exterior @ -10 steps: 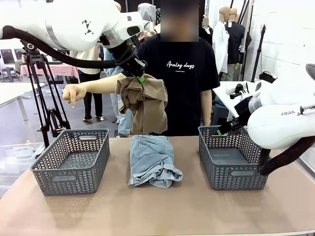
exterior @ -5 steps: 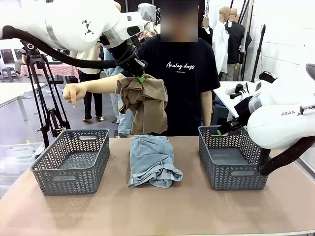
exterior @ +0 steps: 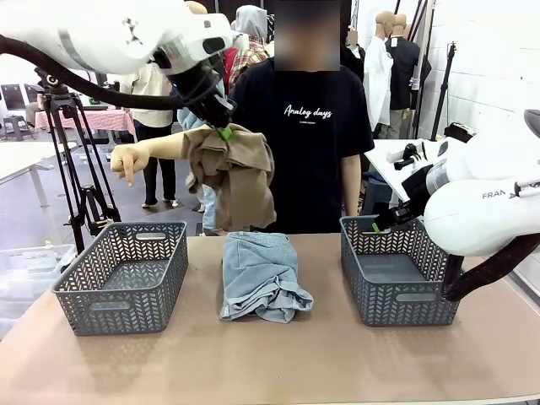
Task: Sort the tops and bottoms.
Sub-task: Sort the clothes according to human instructions.
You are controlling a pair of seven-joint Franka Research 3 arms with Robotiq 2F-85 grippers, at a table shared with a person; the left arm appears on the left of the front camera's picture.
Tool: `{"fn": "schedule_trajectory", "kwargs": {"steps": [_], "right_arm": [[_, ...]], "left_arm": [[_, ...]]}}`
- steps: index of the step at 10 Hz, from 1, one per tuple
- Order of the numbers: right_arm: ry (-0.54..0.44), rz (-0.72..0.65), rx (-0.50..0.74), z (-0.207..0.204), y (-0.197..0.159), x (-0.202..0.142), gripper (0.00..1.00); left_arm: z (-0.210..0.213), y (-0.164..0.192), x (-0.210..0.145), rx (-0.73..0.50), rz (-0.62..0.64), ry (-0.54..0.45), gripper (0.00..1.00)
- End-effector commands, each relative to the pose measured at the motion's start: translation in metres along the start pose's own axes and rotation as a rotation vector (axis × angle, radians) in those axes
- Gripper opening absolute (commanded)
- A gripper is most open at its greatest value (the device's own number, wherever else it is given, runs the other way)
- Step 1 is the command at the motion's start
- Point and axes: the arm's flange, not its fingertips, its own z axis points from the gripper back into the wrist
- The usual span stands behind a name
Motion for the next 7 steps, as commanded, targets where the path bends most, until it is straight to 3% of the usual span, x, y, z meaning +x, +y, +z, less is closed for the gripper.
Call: {"fn": "schedule_trajectory", "kwargs": {"steps": [1, 7], "right_arm": [[0.001, 0.005, 0.000, -0.001, -0.001, 0.000, 1.00], [0.001, 0.005, 0.000, -0.001, -0.001, 0.000, 1.00]], "left_arm": [[0.024, 0.017, -0.016, 0.083, 0.012, 0.013, 0.00], [0.025, 0.093, -0.104, 0.312, 0.283, 0.117, 0.00]]}}
